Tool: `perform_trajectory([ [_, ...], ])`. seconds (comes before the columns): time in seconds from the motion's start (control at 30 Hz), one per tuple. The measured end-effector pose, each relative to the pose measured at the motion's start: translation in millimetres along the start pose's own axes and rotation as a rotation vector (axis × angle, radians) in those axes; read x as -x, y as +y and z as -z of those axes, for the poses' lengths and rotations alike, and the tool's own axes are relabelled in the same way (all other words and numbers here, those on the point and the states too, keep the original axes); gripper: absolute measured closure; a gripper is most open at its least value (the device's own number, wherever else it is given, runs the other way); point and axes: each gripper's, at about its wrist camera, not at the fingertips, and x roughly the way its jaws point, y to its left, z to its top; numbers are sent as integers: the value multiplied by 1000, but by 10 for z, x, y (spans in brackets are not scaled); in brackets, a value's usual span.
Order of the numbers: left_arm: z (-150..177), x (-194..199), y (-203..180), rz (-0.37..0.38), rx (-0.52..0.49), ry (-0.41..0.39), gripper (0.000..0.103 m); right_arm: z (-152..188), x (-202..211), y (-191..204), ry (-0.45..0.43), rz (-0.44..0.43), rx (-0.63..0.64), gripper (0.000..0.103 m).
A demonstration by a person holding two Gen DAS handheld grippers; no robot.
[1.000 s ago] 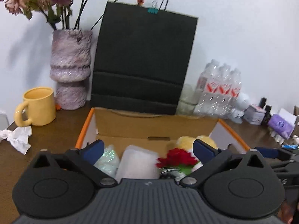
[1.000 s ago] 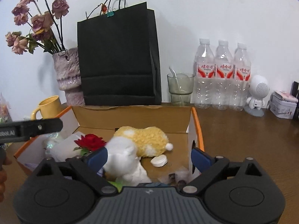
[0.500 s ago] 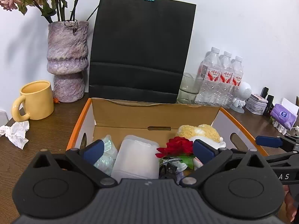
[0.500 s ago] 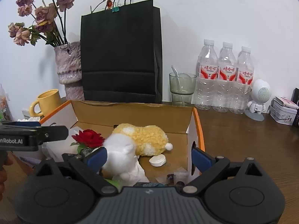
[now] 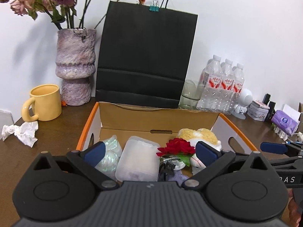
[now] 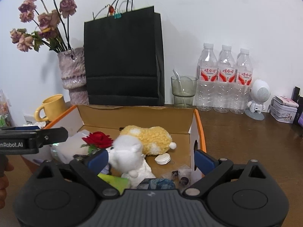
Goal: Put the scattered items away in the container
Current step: 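Grasp a clear packet with right gripper while left reaches for another clear packet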
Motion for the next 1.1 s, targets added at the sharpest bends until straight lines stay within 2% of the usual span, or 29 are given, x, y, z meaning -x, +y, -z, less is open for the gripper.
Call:
perform_trajectory([
  [0.27, 265, 631, 69, 2, 24, 6, 0, 239, 500, 124, 5, -13, -18, 5],
  [0.6, 970, 1508, 283, -42, 38, 79, 0, 938, 1268, 450, 58, -37, 4, 6],
  [0.93, 1491, 2084, 338, -65, 45, 119, 0, 1550, 1752, 926, 130, -181, 96, 18],
  [1.1, 1626, 2220, 332, -69, 45, 131, 0, 1705, 1829, 1119, 157, -239, 125, 31],
])
